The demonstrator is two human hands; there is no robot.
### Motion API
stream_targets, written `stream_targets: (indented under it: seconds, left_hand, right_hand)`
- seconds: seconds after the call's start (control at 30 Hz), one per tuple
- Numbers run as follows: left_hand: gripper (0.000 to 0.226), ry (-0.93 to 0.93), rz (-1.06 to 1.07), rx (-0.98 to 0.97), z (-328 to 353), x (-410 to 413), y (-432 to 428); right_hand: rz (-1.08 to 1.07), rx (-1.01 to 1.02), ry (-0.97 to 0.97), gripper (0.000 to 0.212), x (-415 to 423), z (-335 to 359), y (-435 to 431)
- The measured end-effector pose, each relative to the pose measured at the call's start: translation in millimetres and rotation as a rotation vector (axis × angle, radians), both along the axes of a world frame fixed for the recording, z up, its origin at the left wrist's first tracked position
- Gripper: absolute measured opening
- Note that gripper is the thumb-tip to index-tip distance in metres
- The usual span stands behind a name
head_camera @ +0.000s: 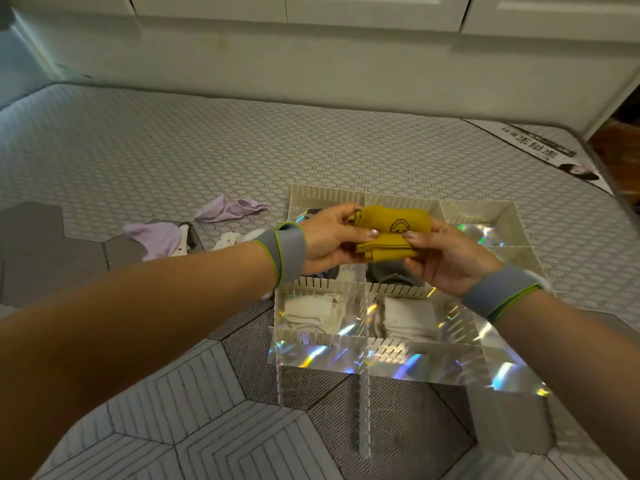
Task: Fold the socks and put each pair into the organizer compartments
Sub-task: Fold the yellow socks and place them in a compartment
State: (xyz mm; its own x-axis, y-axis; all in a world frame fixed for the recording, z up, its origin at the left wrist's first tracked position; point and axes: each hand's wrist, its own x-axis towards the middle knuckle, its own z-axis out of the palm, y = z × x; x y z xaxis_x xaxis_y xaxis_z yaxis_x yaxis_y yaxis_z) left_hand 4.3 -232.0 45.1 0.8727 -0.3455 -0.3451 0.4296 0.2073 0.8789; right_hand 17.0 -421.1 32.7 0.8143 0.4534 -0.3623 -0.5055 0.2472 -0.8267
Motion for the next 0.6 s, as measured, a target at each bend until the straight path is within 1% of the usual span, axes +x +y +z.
stream_targets:
  seconds: [0.07, 0.1, 0.13, 0.17, 0.2, 0.23, 0.3, 0.33, 0.43, 0.53, 0.6]
  left_hand:
    - [0.025, 0.005, -0.031, -0.004, -0.6, 1.8, -2.3]
    - [0.025, 0.004, -0.034, 0.007, -2.1, 3.8, -3.4]
    - [0.023, 0.002, -0.025, 0.023, -3.6, 6.4, -4.4]
    - [0.023, -0.001, -0.009, 0.04, -5.1, 8.9, -5.2]
    - [0.022, -0.001, 0.004, 0.056, -7.1, 11.6, -6.3]
    - [0.022, 0.006, 0.011, 0.072, -9.6, 14.2, -7.7]
    - [0.023, 0.027, 0.01, 0.108, -14.8, 17.8, -11.9]
    - [0.025, 0.039, 0.016, 0.13, -17.3, 19.2, -15.0]
    - [0.036, 0.044, 0.036, 0.234, -22.1, 24.5, -24.8]
    - [0.035, 0.023, 0.043, 0.307, -24.2, 29.4, -27.4]
    - [0.036, 0.025, 0.045, 0.307, -27.0, 32.5, -24.5]
  right_hand:
    - [0.032, 0.005, -0.014, 0.063, 2.5, -6.2, -4.6]
    - [0.03, -0.003, -0.016, 0.071, 4.9, -9.7, -7.5]
    - [0.017, -0.004, -0.01, 0.075, 7.4, -12.3, -10.0]
    - [-0.008, -0.004, 0.006, 0.073, 9.2, -13.1, -12.2]
    - [-0.029, -0.009, 0.017, 0.066, 11.1, -13.5, -14.9]
    - [-0.041, -0.031, 0.024, 0.053, 13.4, -13.2, -17.5]
    - [-0.073, -0.115, 0.032, 0.017, 16.9, -10.3, -21.1]
    - [-0.104, -0.165, 0.037, 0.012, 19.9, -11.8, -23.7]
    - [-0.262, -0.251, 0.062, 0.017, 31.8, -19.9, -34.0]
    - [-0.497, -0.302, 0.078, 0.029, 49.0, -30.4, -53.3]
    - [-0.604, -0.358, 0.033, 0.032, 60.7, -32.3, -68.9]
